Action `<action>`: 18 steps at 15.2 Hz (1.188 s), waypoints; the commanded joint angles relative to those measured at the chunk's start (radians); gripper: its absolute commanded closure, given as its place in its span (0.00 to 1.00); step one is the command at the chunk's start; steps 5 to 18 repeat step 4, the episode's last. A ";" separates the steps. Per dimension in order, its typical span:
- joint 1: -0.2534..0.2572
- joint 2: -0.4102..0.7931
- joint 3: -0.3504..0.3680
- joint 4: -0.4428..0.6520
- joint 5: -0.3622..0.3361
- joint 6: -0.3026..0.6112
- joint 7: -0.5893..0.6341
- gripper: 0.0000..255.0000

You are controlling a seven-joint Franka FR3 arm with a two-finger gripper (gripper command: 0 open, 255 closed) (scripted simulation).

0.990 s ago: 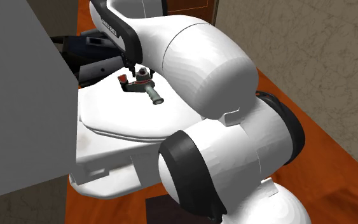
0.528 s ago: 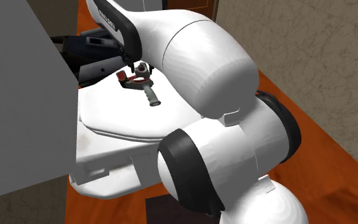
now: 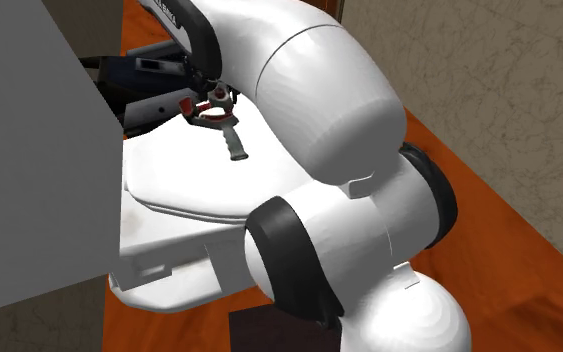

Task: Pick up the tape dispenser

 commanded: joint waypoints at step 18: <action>0.005 0.034 0.001 0.098 -0.004 -0.063 0.007 1.00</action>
